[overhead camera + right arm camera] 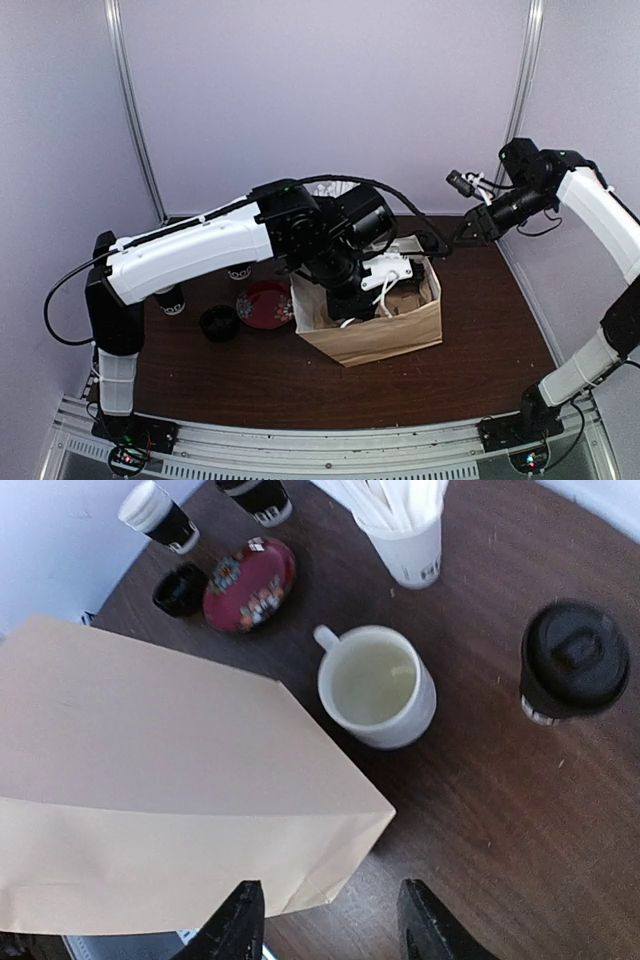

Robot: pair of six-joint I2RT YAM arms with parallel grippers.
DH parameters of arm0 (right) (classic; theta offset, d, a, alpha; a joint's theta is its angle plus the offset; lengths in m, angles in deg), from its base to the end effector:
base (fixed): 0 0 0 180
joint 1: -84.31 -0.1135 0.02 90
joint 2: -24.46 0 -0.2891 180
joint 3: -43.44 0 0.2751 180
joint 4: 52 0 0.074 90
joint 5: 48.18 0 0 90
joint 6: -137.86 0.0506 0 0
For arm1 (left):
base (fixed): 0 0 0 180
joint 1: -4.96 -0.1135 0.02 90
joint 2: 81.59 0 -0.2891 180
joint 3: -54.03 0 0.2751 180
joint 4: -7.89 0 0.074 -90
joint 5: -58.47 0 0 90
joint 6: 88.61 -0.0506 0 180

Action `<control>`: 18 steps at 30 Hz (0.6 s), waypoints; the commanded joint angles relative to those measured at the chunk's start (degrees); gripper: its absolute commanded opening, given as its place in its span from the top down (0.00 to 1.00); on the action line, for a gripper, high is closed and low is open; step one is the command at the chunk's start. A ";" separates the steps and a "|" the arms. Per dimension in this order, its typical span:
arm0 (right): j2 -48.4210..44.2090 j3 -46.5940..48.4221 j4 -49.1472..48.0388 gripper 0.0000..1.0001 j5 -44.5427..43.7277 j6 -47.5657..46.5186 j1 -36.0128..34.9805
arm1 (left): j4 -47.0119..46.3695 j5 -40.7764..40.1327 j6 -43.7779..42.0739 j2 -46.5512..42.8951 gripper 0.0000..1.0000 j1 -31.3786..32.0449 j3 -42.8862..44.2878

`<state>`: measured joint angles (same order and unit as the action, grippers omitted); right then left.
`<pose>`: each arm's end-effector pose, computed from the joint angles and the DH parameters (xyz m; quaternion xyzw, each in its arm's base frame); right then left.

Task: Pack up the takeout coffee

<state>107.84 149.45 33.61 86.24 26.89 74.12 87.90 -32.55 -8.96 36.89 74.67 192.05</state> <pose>0.2798 0.0863 0.4084 -0.3268 0.8434 0.3456 0.2499 0.1668 -0.4485 0.3512 0.6202 0.7419 -0.1187 0.2257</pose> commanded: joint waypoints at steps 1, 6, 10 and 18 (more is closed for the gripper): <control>3.06 -9.03 -6.52 0.52 -5.57 -1.17 0.06 | 1.99 -0.80 1.23 0.52 0.76 -0.19 3.23; 3.73 -15.59 -7.85 0.53 -5.16 -1.38 -2.00 | 2.92 -0.75 1.65 0.55 0.76 -0.23 3.99; 5.79 -18.00 -7.92 0.52 -6.53 -1.68 -5.32 | 3.10 -0.69 1.65 0.89 0.76 -0.27 4.33; 14.57 -21.45 -12.70 0.53 -9.45 0.05 -12.47 | 4.47 -1.53 1.15 1.43 0.76 -0.23 5.44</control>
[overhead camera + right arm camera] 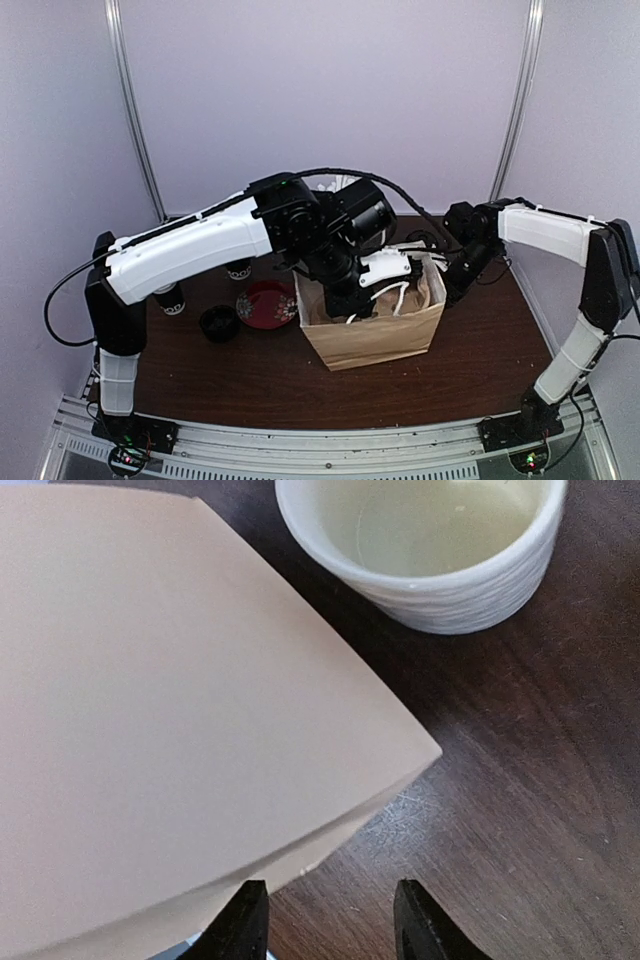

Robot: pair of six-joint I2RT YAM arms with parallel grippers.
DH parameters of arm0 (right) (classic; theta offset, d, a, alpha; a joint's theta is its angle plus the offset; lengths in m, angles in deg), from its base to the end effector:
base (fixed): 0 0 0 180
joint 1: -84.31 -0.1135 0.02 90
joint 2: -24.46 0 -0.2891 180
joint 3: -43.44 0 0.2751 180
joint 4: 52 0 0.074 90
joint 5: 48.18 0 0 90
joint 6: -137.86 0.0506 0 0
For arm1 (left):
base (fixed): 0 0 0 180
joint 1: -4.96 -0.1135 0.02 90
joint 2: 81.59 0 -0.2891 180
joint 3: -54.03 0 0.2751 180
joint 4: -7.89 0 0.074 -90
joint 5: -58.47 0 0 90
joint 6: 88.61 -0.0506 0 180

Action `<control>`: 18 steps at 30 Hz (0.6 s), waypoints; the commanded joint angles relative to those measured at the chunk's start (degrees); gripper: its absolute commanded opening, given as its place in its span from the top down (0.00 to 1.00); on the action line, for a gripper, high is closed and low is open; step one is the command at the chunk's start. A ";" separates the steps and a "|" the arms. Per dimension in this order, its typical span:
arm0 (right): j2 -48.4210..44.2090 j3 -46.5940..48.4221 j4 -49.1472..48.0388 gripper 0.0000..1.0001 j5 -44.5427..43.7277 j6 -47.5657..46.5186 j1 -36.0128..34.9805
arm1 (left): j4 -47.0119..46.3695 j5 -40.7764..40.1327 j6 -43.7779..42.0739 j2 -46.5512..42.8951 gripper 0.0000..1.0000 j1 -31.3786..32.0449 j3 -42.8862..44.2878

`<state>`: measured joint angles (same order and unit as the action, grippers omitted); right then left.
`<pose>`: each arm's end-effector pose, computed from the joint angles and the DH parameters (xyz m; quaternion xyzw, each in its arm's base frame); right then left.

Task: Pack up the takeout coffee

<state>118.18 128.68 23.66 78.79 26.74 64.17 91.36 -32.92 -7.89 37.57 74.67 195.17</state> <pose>0.2923 0.1396 0.2476 -0.3489 0.8807 0.3162 0.0512 0.1660 -0.4455 0.3594 0.6141 0.7498 -0.1138 0.2187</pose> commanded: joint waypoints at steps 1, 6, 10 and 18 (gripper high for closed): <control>5.42 -0.30 -2.27 0.53 -0.85 -0.13 -3.48 | 1.55 -1.26 0.05 1.00 0.76 -0.23 2.72; 7.49 1.45 0.24 0.53 4.87 -0.97 -9.33 | 5.37 -0.07 0.23 1.61 0.76 -0.27 4.87; 8.53 2.87 1.63 0.53 7.01 -0.86 -12.44 | 9.39 0.71 0.48 1.91 0.76 -0.25 5.35; 8.83 3.56 6.01 0.52 11.95 -3.48 -17.22 | 15.20 0.07 5.28 -0.74 0.77 -0.17 -0.11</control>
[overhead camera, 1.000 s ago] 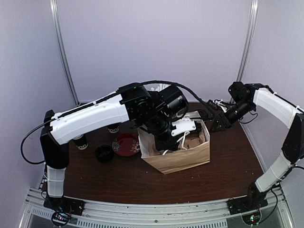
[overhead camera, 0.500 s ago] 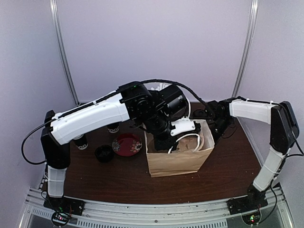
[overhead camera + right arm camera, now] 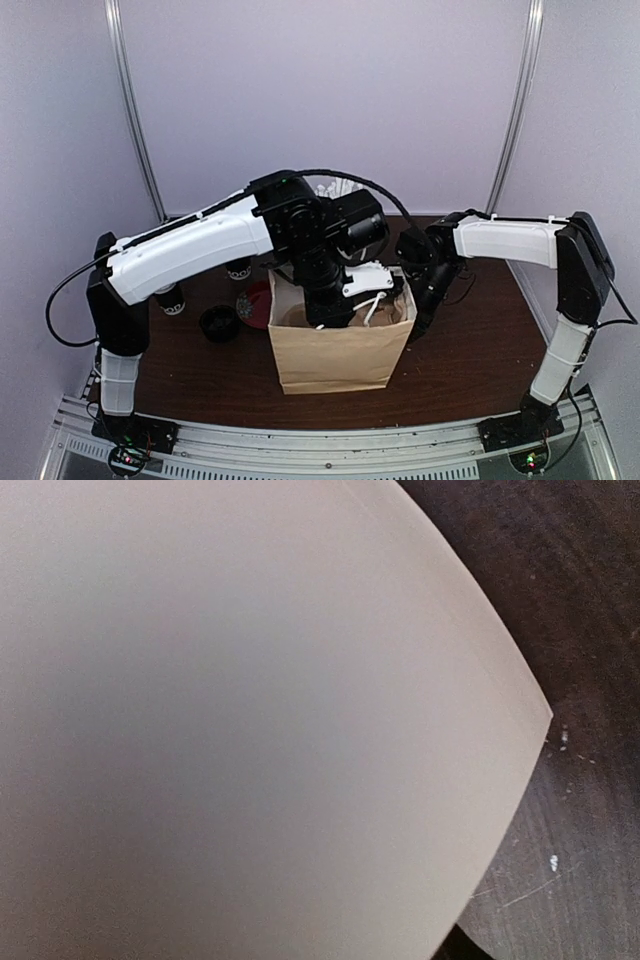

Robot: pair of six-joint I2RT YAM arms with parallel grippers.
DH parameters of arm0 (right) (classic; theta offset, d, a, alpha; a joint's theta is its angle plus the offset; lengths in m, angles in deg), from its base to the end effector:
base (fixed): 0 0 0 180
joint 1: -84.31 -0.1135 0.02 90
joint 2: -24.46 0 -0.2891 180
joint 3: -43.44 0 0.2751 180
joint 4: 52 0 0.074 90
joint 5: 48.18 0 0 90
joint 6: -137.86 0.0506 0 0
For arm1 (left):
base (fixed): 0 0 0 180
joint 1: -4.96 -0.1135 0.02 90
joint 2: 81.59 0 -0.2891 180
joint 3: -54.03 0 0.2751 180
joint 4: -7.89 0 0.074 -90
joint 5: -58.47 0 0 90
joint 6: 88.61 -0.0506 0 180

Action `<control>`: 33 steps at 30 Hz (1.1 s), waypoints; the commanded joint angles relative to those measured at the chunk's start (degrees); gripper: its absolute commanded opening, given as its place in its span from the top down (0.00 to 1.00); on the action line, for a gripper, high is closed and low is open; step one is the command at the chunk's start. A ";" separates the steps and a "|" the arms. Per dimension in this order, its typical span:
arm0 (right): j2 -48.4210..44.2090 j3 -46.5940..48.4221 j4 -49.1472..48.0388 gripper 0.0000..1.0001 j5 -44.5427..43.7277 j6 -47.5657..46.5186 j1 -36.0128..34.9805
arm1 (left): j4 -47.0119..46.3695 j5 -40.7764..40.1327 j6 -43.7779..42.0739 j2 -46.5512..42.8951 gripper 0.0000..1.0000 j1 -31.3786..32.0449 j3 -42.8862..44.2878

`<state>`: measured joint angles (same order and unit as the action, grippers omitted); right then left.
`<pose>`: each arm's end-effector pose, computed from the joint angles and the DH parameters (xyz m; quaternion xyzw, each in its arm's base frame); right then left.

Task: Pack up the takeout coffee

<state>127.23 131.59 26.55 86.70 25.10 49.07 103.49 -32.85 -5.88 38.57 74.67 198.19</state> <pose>0.2604 0.2277 0.2163 0.4387 -0.8132 -0.3765 0.0669 0.1592 -0.4272 0.3571 0.6129 0.7737 -0.0731 0.1426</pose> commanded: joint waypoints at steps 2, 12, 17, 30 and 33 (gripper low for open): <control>-1.04 0.27 3.00 0.51 3.80 -1.93 -2.28 | 3.71 -0.02 4.43 -3.10 0.77 -0.19 -5.42; -2.69 0.23 2.76 0.49 1.35 -2.14 -2.20 | 3.01 -0.35 6.76 -5.77 0.79 -0.25 -14.71; -5.15 0.48 3.35 0.46 0.15 -2.56 -1.70 | -0.73 -1.75 5.41 -4.74 0.78 -0.32 -17.45; -7.11 -0.67 2.69 0.44 -0.80 -2.29 -1.41 | -6.98 1.29 3.40 -2.57 0.77 -2.57 -24.51; -6.84 -0.58 2.63 0.43 -0.85 -2.37 -1.41 | -7.66 2.73 3.18 -1.97 0.76 -2.70 -25.52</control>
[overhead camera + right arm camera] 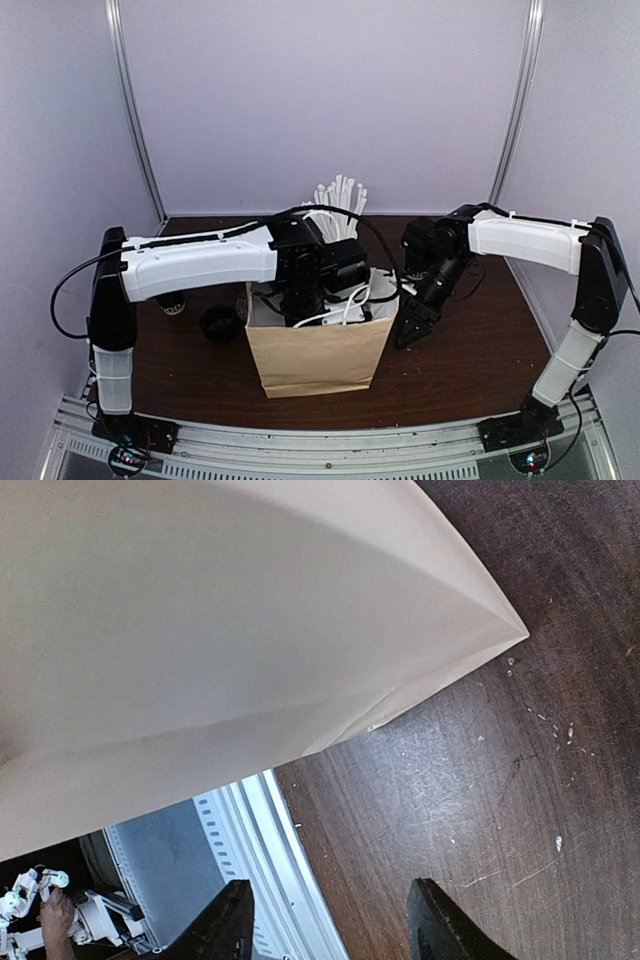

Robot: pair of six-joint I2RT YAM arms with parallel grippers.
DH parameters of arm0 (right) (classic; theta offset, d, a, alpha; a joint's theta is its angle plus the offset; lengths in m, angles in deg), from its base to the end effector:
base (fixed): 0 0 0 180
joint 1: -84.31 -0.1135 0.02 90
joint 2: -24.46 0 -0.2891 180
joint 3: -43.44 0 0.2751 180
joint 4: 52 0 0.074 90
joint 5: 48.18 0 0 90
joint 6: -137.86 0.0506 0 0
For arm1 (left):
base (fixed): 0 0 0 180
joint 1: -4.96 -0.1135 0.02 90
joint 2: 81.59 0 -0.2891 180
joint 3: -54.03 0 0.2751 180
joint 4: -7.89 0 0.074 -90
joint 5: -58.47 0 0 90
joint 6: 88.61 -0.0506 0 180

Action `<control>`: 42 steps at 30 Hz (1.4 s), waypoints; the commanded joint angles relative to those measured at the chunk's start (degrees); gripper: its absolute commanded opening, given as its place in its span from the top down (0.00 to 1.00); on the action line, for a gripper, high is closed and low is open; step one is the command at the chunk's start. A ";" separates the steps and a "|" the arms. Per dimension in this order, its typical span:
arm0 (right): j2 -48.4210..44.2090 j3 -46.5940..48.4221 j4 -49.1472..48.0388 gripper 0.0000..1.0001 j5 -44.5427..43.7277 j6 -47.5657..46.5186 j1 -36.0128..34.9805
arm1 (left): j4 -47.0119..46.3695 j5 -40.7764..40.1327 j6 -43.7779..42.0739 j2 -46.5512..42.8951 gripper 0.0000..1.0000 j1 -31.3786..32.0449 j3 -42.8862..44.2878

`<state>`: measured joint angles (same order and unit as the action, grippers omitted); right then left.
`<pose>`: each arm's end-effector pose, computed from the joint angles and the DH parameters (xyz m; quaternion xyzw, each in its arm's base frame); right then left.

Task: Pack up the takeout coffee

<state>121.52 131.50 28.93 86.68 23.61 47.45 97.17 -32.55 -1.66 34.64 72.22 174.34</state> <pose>0.2405 0.2249 0.2475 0.4701 -0.7959 -0.3793 0.0413 0.1681 -0.3986 0.2682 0.5750 0.8171 -0.0147 0.0402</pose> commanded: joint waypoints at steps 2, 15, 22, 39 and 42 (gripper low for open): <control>-0.95 -0.44 0.30 0.43 -0.76 -0.91 0.21 | -1.43 3.36 -1.29 2.31 0.74 -0.29 -2.10; -0.99 -0.89 0.05 0.43 -0.56 -0.89 0.21 | -0.33 3.79 -1.29 1.83 0.70 -0.31 -1.89; -1.17 -1.03 -0.30 0.43 -0.52 -0.71 0.21 | -3.06 2.80 -0.34 1.50 0.73 -0.86 -3.07; -2.73 -1.54 -0.08 0.42 -1.00 -0.71 0.21 | -4.64 4.91 0.04 1.60 0.63 -0.94 -4.30; -3.13 -1.55 -0.07 0.42 -1.24 -0.78 0.21 | -3.81 4.28 0.38 -0.20 0.57 -0.93 -3.09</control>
<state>120.80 130.41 28.47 86.35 23.65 47.54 92.80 -28.31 -1.73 37.92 71.61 169.75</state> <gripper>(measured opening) 0.582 0.403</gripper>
